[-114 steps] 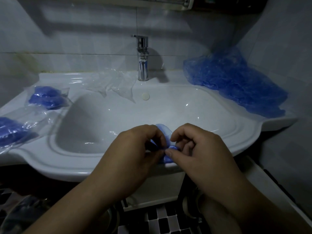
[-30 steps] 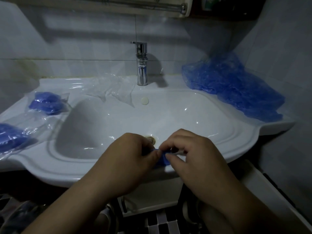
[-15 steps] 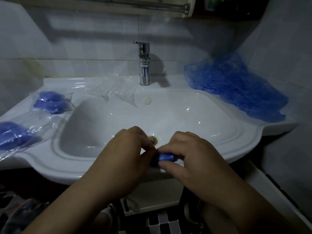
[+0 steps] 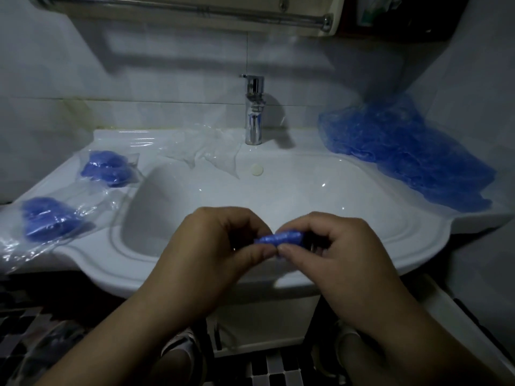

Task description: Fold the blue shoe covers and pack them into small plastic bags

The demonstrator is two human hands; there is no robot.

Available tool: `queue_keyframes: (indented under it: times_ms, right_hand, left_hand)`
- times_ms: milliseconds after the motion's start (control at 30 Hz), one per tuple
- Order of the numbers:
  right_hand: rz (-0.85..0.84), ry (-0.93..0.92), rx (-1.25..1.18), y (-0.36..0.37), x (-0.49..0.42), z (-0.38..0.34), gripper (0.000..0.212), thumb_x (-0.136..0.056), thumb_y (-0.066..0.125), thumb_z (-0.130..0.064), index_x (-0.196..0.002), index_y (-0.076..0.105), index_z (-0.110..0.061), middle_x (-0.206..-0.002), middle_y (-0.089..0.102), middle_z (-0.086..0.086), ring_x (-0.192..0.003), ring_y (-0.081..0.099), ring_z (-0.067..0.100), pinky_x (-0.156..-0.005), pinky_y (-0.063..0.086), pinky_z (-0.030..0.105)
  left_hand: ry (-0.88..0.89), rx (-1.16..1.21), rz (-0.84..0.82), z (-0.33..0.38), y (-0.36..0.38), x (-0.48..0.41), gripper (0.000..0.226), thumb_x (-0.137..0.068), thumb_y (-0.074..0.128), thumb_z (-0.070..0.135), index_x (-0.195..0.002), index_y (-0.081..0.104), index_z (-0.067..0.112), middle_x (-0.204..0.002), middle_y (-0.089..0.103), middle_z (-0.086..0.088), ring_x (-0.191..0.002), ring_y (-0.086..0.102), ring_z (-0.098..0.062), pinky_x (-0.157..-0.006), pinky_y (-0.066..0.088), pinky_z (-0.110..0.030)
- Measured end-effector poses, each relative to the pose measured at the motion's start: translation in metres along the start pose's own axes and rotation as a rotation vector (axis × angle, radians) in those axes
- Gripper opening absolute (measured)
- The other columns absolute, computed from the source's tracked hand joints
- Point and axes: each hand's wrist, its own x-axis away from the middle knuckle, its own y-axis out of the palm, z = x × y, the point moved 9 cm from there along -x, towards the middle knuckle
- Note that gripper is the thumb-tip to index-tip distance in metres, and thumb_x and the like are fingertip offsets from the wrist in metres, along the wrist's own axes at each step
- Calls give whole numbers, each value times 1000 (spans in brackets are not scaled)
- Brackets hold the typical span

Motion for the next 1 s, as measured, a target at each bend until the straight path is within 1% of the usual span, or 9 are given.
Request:
queue_keyframes:
  times_ms: [67,200,300,400,567,667,767,867,1000]
  right_hand:
    - [38,74,-156,5,-5,0,11,-83,72,-20,-91,72,-29,-81,71,-12,-79,67,5,-69,53,17]
    - [65,144,-313,21,-21,-6,11,-86,69,-14,-86,71,-25,-69,72,-9,-61,67,3,-54,48,12]
    - [147,159,-330,22,-31,-7,11,-85,71,-10,-80,71,-20,-61,70,-5,-50,63,5,-49,48,15]
    - [161,177,-350,29,-36,-7,12,-84,71,-7,-77,71,-17,-60,70,0,-49,63,8,-48,50,18]
    - [156,173,-314,39,-41,-9,13,-82,74,-9,-76,71,-20,-60,69,0,-52,67,12,-51,51,21]
    - [150,175,-313,40,-41,-10,13,-82,74,-9,-76,71,-19,-59,69,0,-51,66,11,-51,49,19]
    - [139,167,-319,39,-41,-12,13,-82,73,-7,-77,72,-20,-61,70,1,-51,65,10,-50,49,16]
    - [154,132,-328,34,-40,-16,16,-81,74,-6,-79,73,-22,-63,71,0,-53,67,10,-51,51,16]
    - [252,49,-341,13,-33,-27,23,-79,75,-3,-82,70,-26,-71,73,-5,-63,70,10,-55,53,14]
  left_hand:
    - [-77,111,62,-8,-9,-1,6,-75,79,28,-75,73,26,-64,68,1,-61,63,-19,-60,50,-37]
    - [-184,137,90,-18,-26,-2,5,-80,73,27,-85,72,25,-70,71,2,-65,66,-10,-63,53,-30]
    - [-239,-178,299,-45,-83,-3,28,-84,65,40,-107,65,26,-92,69,8,-85,66,-7,-73,51,-23]
    - [-306,-493,487,-80,-153,10,35,-84,68,35,-114,65,18,-113,65,-12,-102,61,-30,-89,45,-37]
    - [-698,-802,247,-155,-196,35,111,-40,48,93,-132,47,31,-133,55,-12,-118,52,-38,-99,42,-57]
    - [-771,-717,190,-176,-196,43,127,-29,59,94,-138,37,32,-133,57,-7,-118,54,-36,-100,42,-56]
    - [-728,-612,283,-169,-193,42,109,-52,86,56,-143,40,18,-122,63,-7,-115,56,-33,-97,44,-43]
    - [-518,-565,327,-134,-177,28,79,-60,90,31,-131,56,15,-92,66,0,-94,63,-28,-85,47,-35]
    - [-196,-299,131,-69,-114,7,65,-57,89,36,-115,59,40,-102,64,19,-94,60,6,-80,37,-2]
